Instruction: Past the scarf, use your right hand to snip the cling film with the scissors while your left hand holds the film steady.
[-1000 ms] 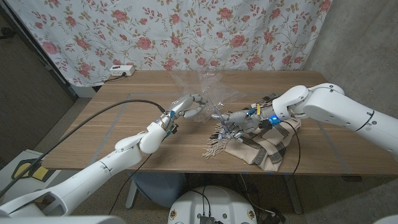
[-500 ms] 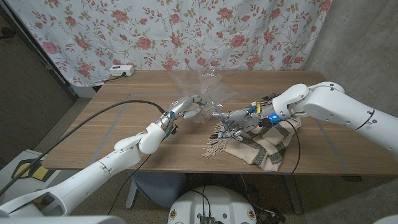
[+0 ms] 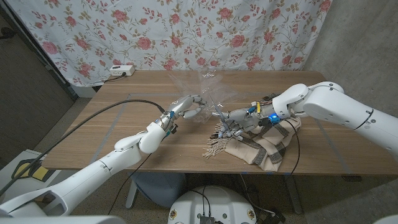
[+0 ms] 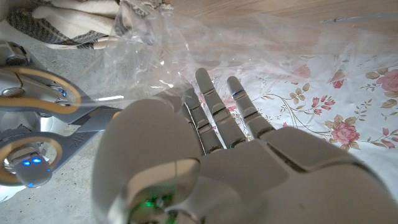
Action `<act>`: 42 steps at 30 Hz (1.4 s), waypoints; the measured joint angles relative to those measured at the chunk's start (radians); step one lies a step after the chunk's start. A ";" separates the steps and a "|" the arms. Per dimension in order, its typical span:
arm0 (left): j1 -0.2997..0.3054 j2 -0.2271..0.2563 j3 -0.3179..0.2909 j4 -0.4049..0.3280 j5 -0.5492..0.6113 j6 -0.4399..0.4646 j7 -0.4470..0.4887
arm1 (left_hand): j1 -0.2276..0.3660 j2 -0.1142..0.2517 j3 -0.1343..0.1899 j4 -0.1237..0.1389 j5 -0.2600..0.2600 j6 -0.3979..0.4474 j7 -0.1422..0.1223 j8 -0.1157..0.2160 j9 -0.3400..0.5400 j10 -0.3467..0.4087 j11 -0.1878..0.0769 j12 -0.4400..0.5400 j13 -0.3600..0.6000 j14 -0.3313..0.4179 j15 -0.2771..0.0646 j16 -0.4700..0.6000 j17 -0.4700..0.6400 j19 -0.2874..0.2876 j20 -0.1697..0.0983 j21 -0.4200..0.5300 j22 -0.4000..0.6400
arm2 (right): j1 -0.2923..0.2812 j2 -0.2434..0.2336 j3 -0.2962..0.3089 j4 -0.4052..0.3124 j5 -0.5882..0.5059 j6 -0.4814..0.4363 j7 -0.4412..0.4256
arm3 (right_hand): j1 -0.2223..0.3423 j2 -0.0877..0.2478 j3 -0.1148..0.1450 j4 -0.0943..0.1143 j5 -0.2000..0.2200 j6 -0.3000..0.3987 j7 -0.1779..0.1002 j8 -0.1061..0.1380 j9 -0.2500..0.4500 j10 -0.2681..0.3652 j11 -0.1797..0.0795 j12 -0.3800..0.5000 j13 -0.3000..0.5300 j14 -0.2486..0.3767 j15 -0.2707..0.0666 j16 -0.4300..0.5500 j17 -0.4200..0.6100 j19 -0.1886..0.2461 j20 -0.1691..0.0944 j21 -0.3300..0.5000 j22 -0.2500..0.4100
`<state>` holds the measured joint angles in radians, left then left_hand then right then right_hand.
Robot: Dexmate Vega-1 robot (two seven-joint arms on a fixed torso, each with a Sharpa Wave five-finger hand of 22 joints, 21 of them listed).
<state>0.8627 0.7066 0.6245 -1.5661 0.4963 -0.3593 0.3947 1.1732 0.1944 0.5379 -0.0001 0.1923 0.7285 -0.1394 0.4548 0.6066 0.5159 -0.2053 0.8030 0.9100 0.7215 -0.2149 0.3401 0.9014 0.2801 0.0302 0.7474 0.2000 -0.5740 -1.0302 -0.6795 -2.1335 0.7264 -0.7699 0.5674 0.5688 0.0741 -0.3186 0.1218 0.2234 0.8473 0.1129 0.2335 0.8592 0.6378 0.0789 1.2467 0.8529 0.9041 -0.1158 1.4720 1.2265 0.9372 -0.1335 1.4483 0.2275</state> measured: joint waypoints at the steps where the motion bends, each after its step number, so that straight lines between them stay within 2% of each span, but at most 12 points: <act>1: -0.001 -0.001 0.000 0.001 0.000 0.000 0.000 | 0.000 0.000 0.000 0.000 0.000 0.000 0.000 0.000 0.000 0.000 0.000 0.000 0.000 0.000 0.000 0.000 0.003 0.000 0.000 0.000 0.000 | 0.000 0.000 0.000 0.002 0.000 0.001 0.001 | 0.000 0.000 0.000 0.000 0.000 0.000 0.000 0.000 0.000 0.000 0.000 0.000 -0.001 -0.001 -0.001 0.000 0.000 0.000 0.000 0.000 0.000; 5: -0.004 -0.002 0.003 0.005 0.001 0.000 0.000 | 0.000 0.000 0.004 -0.004 0.000 0.000 0.000 0.000 0.000 0.000 0.000 0.000 0.000 0.000 0.000 0.000 0.004 -0.005 0.005 0.000 0.000 | 0.001 0.002 -0.001 0.004 0.000 0.004 0.002 | 0.013 0.013 0.000 0.000 0.000 0.003 0.003 0.002 -0.003 0.006 0.004 0.000 -0.012 0.004 -0.004 0.000 0.000 0.011 0.003 0.000 0.000; 8: -0.005 -0.003 0.004 0.007 0.002 -0.001 0.000 | 0.000 0.000 0.004 -0.004 0.000 0.000 0.000 0.000 0.000 0.000 0.000 0.000 0.000 0.002 -0.002 0.000 0.004 -0.005 0.005 0.004 0.000 | 0.001 0.002 0.000 0.005 0.000 0.005 0.001 | 0.031 0.031 0.015 -0.006 0.000 0.006 0.006 0.008 -0.005 0.012 0.005 0.002 -0.019 0.010 -0.009 0.004 0.001 0.017 -0.002 0.000 0.000; 13: -0.009 -0.005 0.007 0.011 0.003 -0.001 0.000 | 0.000 0.000 0.004 -0.004 0.000 0.000 0.000 0.000 -0.001 0.000 0.000 0.000 0.000 0.004 -0.004 -0.004 0.004 -0.005 0.005 0.004 0.000 | 0.000 0.002 0.001 0.006 0.000 0.005 -0.003 | 0.107 0.078 0.052 -0.033 0.000 0.020 0.006 0.020 -0.012 0.025 0.003 0.008 -0.031 0.029 -0.015 0.004 0.000 0.024 -0.006 0.000 0.008; 16: -0.012 -0.006 0.009 0.013 0.003 -0.002 0.000 | 0.000 0.000 0.004 -0.004 0.000 0.000 0.000 0.000 -0.001 0.000 0.000 0.000 0.000 0.004 -0.004 -0.004 0.004 -0.005 0.005 0.004 0.000 | 0.000 0.003 0.001 0.007 0.000 0.005 -0.004 | 0.139 0.091 0.067 -0.048 0.000 0.023 0.004 0.026 -0.012 0.025 0.003 0.008 -0.027 0.030 -0.015 0.004 0.002 0.024 -0.006 0.000 0.012; 20: -0.015 -0.007 0.011 0.014 0.004 -0.002 -0.001 | 0.000 0.000 0.004 -0.004 0.000 0.000 0.000 0.000 -0.001 0.000 0.000 0.000 0.000 0.004 -0.004 -0.004 0.009 -0.005 0.005 0.004 0.000 | 0.000 0.003 0.001 0.008 0.000 0.005 -0.006 | 0.164 0.090 0.076 -0.057 0.000 0.025 0.005 0.026 -0.016 0.025 0.003 0.008 -0.022 0.030 -0.015 0.004 0.003 0.024 -0.006 0.000 0.017; 26: -0.017 -0.008 0.012 0.016 0.004 -0.002 -0.004 | 0.000 0.000 0.004 -0.004 0.000 0.000 0.000 0.000 -0.001 0.000 0.000 0.000 0.000 0.003 -0.003 -0.004 0.009 -0.005 0.005 0.012 -0.003 | 0.000 0.003 0.001 0.008 -0.002 0.004 -0.009 | 0.204 0.088 0.092 -0.072 -0.008 0.042 -0.008 0.034 -0.017 0.031 0.001 0.008 -0.030 0.034 -0.016 0.004 0.001 0.026 -0.004 0.000 0.017; 28: -0.018 -0.008 0.013 0.016 0.004 -0.002 -0.004 | 0.000 0.000 0.004 -0.004 0.000 0.000 0.000 0.000 -0.001 0.000 0.000 0.000 0.000 0.003 -0.003 -0.004 0.009 -0.005 0.005 0.012 -0.005 | -0.001 0.003 0.001 0.008 -0.002 0.003 -0.011 | 0.238 0.099 0.114 -0.084 -0.008 0.052 -0.015 0.040 -0.016 0.041 -0.003 0.008 -0.030 0.041 -0.019 0.004 0.000 0.025 -0.004 0.000 0.022; 32: -0.019 -0.008 0.014 0.017 0.003 -0.003 -0.005 | 0.000 0.000 0.004 -0.004 0.000 0.000 0.000 0.000 -0.002 0.000 0.000 0.000 -0.001 0.003 -0.003 -0.007 0.014 -0.005 0.005 0.012 -0.005 | -0.001 0.003 0.002 0.007 -0.003 -0.002 -0.019 | 0.328 0.109 0.183 -0.119 -0.008 0.062 -0.034 0.053 -0.014 0.041 -0.002 0.008 -0.024 0.046 -0.018 -0.001 0.000 0.021 -0.005 0.011 0.040; 36: -0.019 -0.009 0.014 0.019 0.001 -0.004 -0.005 | 0.000 0.000 0.004 -0.004 0.000 0.000 0.000 0.000 -0.002 0.000 0.000 0.000 -0.003 0.003 -0.003 -0.007 0.014 -0.005 0.005 0.012 -0.005 | -0.004 0.003 0.006 0.002 -0.003 -0.011 -0.034 | 0.410 0.112 0.268 -0.149 -0.008 0.083 -0.062 0.074 0.000 0.037 -0.007 0.010 -0.002 0.056 -0.024 -0.007 0.001 0.010 -0.004 0.031 0.070; 38: -0.019 -0.008 0.014 0.019 0.000 -0.004 -0.005 | 0.000 0.000 0.004 -0.004 0.000 0.000 0.000 0.000 -0.002 0.000 0.000 0.000 -0.003 0.003 -0.003 -0.007 0.014 -0.005 0.005 0.012 -0.005 | -0.006 0.003 0.009 -0.001 -0.003 -0.011 -0.034 | 0.443 0.109 0.309 -0.157 -0.009 0.098 -0.077 0.086 0.008 0.037 -0.007 0.014 0.011 0.068 -0.025 -0.008 0.003 0.001 -0.002 0.045 0.091; 42: -0.019 -0.009 0.014 0.021 -0.002 -0.005 -0.005 | 0.000 0.000 0.004 -0.004 0.000 0.000 0.000 0.000 -0.002 0.000 0.000 0.000 -0.003 0.003 -0.003 -0.007 0.018 -0.005 0.005 0.018 -0.005 | -0.011 0.003 0.016 -0.007 0.006 -0.021 -0.047 | 0.465 0.091 0.387 -0.169 -0.020 0.115 -0.094 0.100 0.014 0.032 -0.012 0.023 0.032 0.073 -0.029 -0.008 0.003 -0.013 0.005 0.054 0.116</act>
<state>0.8433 0.6981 0.6389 -1.5455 0.4942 -0.3640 0.3893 1.1734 0.1942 0.5420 -0.0042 0.1923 0.7288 -0.1395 0.4546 0.6042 0.5160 -0.2053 0.8030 0.9074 0.7249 -0.2180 0.3327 0.9195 0.2749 0.0357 0.7650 0.1950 -0.5851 -1.0273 -0.6635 -2.1401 0.7321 -0.7910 0.5200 1.0337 0.1650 0.0681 -0.0469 0.2033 0.9626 0.0194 0.3333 0.8733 0.6694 0.0669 1.2702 0.8852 0.9767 -0.1451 1.4638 1.2294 0.9241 -0.1286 1.5021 0.3431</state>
